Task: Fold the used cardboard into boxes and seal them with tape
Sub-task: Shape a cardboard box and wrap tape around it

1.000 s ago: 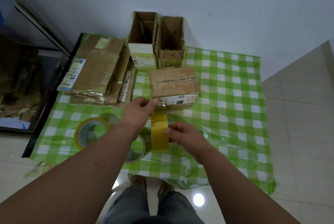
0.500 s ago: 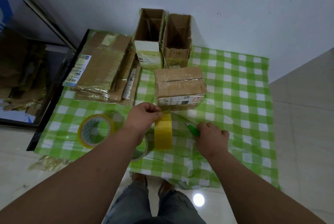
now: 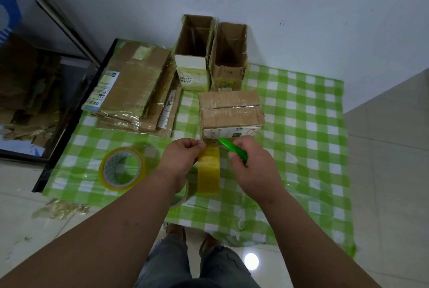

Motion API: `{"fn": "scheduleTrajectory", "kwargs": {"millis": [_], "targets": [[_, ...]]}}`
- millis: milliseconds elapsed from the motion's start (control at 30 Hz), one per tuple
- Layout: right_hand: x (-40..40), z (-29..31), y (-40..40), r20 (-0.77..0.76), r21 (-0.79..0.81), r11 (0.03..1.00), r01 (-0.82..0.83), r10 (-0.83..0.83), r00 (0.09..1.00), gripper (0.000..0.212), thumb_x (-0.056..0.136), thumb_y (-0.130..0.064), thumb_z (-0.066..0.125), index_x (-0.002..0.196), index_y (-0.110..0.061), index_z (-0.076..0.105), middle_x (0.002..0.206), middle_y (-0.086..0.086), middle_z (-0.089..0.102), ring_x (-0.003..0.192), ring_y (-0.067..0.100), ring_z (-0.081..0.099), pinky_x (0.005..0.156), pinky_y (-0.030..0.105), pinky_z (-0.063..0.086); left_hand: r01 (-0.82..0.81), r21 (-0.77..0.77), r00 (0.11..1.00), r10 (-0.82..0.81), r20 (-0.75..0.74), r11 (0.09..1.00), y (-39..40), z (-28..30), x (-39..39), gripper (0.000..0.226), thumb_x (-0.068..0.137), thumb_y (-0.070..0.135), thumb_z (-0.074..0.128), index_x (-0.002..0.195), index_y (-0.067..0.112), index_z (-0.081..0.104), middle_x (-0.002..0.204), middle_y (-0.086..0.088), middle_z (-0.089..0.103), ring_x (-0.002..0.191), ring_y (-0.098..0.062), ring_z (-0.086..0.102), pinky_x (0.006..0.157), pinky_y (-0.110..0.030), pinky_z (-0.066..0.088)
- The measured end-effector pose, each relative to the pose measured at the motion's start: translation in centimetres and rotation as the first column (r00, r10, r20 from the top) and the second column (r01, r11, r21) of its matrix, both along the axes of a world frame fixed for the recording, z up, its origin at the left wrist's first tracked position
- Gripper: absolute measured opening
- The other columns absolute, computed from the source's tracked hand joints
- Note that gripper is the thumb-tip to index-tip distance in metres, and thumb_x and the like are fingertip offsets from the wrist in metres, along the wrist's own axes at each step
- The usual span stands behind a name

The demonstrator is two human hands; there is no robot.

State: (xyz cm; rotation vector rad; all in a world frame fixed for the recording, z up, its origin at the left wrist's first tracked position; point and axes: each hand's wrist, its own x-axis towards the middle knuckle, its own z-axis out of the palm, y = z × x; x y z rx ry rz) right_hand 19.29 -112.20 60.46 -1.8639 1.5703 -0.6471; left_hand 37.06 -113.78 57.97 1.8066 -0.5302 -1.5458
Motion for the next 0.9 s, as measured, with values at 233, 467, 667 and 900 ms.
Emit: {"fn": "scheduleTrajectory", "kwargs": {"millis": [233,467,667,900], "targets": [[1.6,0.6,-0.9,-0.197,-0.07,0.984,-0.161,0.145,0.97,0.022,0.086,-0.03,0.053,0.096,-0.012,0.062,0.076,0.002,0.061,0.063,0.024,0.055,0.059,0.033,0.04,-0.026,-0.044,1.0,0.025,-0.017,0.999,0.3,0.1,-0.2,0.006,0.09,0.012,0.069,0.086,0.008,0.07,0.07,0.0,0.069,0.064,-0.011,0.061,0.068,-0.026,0.05],[2.4,0.7,-1.5,-0.315,-0.097,0.978,-0.184,0.145,0.938,0.024,0.084,-0.03,0.051,0.095,-0.011,0.059,0.08,0.006,0.062,0.067,0.03,0.058,0.059,0.032,0.034,-0.026,-0.052,1.0,0.027,0.012,0.998,0.4,-0.1,-0.3,0.006,0.09,0.012,0.069,0.088,0.007,0.071,0.08,-0.007,0.071,0.074,-0.017,0.063,0.078,-0.035,0.053],[2.8,0.9,-1.6,-0.337,-0.083,0.979,-0.188,0.149,0.93,0.019,0.088,-0.028,0.053,0.099,-0.013,0.058,0.084,0.006,0.062,0.073,0.031,0.058,0.064,0.032,0.031,-0.048,-0.043,0.997,0.05,0.053,0.998,0.3,-0.3,-0.3,0.007,0.09,0.013,0.069,0.088,0.006,0.071,0.079,-0.007,0.07,0.07,-0.017,0.06,0.073,-0.032,0.05],[3.2,1.1,-2.1,-0.364,-0.039,0.986,-0.16,0.135,0.922,0.019,0.092,-0.027,0.055,0.106,-0.015,0.057,0.098,0.007,0.064,0.087,0.031,0.06,0.071,0.034,0.031,-0.014,-0.043,0.995,0.017,0.093,0.999,0.2,0.0,-0.5,0.006,0.087,0.013,0.073,0.083,0.01,0.073,0.069,-0.002,0.067,0.054,-0.008,0.055,0.059,-0.025,0.045]]}}
